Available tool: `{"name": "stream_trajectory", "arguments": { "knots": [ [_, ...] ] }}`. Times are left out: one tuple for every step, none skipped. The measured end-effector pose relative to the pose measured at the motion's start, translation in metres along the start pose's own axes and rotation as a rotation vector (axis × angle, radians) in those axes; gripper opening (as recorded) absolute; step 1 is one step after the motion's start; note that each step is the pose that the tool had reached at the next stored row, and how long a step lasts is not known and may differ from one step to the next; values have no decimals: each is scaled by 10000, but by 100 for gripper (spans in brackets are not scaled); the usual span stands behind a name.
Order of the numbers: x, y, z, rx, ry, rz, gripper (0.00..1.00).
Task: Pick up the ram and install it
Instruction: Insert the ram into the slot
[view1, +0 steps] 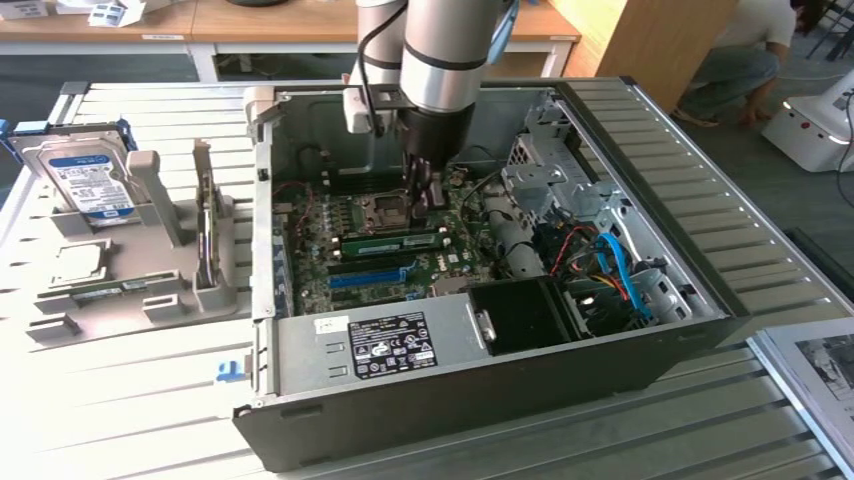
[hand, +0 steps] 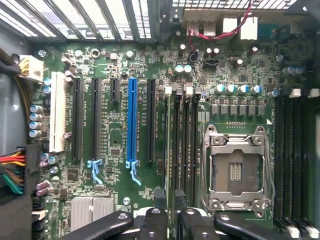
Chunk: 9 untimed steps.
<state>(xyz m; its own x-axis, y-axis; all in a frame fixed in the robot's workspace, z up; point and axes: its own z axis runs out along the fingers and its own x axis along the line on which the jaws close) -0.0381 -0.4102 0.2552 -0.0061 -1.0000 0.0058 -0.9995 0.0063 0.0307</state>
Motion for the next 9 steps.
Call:
{"name": "stream_trajectory", "arguments": {
  "knots": [
    [0, 0, -23, 0, 1, -1, 19],
    [0, 1, -46, 0, 0, 0, 19],
    [0, 2, -67, 0, 0, 0, 19],
    [1, 2, -87, 0, 0, 0, 19],
    [1, 3, -107, 0, 1, 0, 19],
    [1, 3, -125, 0, 1, 0, 19],
    [1, 4, -143, 0, 0, 0, 19],
    [1, 5, -162, 0, 0, 0, 19],
    [1, 5, -180, 0, 0, 0, 19]
  ]
}}
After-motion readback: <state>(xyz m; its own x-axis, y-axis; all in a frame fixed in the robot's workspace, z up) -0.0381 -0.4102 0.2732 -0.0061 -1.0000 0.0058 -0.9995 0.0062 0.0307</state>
